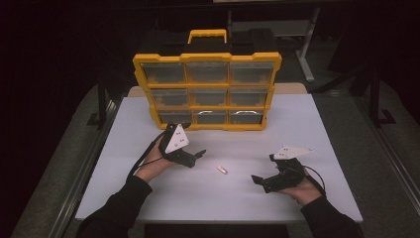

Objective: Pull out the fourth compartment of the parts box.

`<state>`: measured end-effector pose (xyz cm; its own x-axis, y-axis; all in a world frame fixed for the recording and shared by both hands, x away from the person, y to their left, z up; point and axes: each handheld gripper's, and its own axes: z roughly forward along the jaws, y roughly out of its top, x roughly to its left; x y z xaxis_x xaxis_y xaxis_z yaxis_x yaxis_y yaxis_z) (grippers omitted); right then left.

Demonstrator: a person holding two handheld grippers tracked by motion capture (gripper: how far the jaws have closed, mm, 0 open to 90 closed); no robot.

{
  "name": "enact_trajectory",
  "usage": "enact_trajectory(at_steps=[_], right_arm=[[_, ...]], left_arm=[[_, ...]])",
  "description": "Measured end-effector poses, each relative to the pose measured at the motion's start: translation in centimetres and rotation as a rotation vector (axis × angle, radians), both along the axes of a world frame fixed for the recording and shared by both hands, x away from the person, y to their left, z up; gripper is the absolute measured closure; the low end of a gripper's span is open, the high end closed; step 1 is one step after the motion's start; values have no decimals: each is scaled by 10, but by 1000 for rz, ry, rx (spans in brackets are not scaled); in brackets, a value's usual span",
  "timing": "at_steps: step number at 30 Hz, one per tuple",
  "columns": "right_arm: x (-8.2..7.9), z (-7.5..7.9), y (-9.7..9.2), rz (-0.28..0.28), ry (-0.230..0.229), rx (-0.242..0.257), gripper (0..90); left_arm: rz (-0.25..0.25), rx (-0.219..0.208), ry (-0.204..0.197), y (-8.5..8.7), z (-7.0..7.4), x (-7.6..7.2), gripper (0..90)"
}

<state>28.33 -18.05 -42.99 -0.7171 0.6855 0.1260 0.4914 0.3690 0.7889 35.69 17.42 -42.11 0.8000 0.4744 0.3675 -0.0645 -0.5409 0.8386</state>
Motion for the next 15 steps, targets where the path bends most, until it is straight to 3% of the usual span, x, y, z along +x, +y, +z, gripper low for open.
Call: enact_trajectory(at_steps=[15], right_arm=[[0, 0, 0, -1, -2, -1, 0]], left_arm=[[3, 48, -57, -4, -3, -6, 3]])
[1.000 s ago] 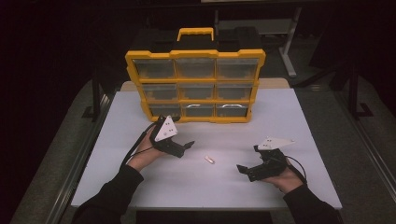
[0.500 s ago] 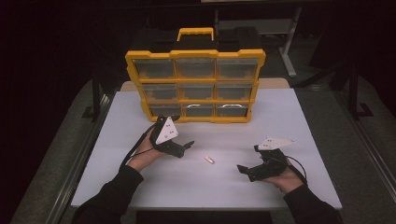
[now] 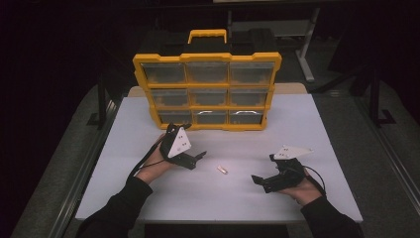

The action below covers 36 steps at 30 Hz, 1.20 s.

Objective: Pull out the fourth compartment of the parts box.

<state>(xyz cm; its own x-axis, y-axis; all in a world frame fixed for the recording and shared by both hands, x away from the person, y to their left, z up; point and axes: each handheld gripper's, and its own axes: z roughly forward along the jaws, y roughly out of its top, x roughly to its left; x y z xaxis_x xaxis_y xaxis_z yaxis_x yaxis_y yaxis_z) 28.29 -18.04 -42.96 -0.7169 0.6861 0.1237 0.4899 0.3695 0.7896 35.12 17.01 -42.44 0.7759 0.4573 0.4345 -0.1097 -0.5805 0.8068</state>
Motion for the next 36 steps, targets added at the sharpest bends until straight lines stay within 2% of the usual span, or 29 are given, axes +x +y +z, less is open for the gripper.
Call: enact_trajectory(at_steps=[22, 36], right_arm=[[0, 0, 0, 3, 1, -4, 0], [0, 0, 0, 5, 1, -4, 0]], left_arm=[[8, 87, -108, -4, -2, -7, 3], [20, 115, -171, -3, -2, -9, 3]])
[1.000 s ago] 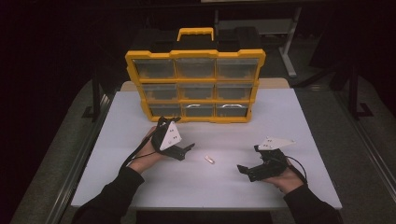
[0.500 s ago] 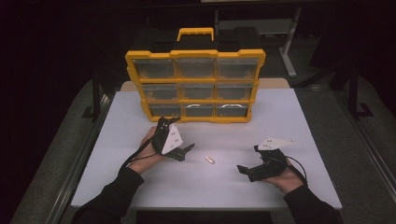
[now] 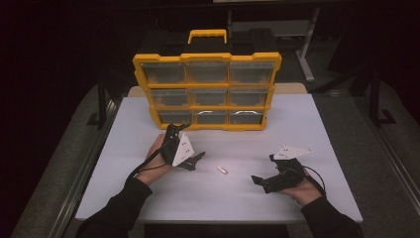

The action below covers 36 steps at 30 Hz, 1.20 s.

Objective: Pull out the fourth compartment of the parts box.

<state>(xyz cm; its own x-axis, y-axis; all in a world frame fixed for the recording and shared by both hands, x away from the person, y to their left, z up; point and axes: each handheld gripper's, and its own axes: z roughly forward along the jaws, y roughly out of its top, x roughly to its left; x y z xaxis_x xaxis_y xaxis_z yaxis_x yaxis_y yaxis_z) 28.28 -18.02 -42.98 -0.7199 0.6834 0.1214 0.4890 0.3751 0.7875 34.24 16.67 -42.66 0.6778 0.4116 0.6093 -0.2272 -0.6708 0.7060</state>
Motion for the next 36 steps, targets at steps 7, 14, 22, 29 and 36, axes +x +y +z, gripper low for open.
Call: enact_trajectory(at_steps=[7, 14, 22, 29, 36], right_arm=[[0, 0, 0, 1, 1, 0, 0], [0, 0, 0, 3, 0, -2, 0], [0, 0, 0, 3, 0, -1, 0], [0, 0, 0, 1, 0, 0, 0], [0, 0, 0, 1, -1, 0, 0]], left_arm=[[3, 11, -26, 0, 0, -1, 3], [5, 43, -58, -2, -1, -3, 3], [5, 79, -95, -4, -3, -5, 3], [4, 104, -125, -4, -3, -6, 4], [6, 127, -152, -5, -4, -7, 3]])
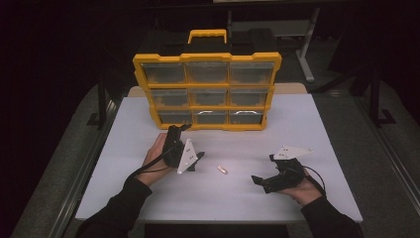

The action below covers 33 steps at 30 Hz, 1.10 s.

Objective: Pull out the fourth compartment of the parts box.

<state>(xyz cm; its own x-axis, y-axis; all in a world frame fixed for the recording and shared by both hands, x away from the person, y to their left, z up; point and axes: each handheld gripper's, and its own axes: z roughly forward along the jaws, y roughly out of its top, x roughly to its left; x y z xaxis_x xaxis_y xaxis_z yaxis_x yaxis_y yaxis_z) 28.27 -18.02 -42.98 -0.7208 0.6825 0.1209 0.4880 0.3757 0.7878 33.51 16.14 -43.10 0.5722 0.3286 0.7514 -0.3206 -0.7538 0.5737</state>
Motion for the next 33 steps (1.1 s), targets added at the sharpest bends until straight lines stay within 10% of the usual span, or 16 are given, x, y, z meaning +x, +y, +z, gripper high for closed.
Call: enact_trajectory(at_steps=[33], right_arm=[[0, 0, 0, 0, 0, -1, 0]], left_arm=[[4, 156, -157, -3, -8, -6, 4]])
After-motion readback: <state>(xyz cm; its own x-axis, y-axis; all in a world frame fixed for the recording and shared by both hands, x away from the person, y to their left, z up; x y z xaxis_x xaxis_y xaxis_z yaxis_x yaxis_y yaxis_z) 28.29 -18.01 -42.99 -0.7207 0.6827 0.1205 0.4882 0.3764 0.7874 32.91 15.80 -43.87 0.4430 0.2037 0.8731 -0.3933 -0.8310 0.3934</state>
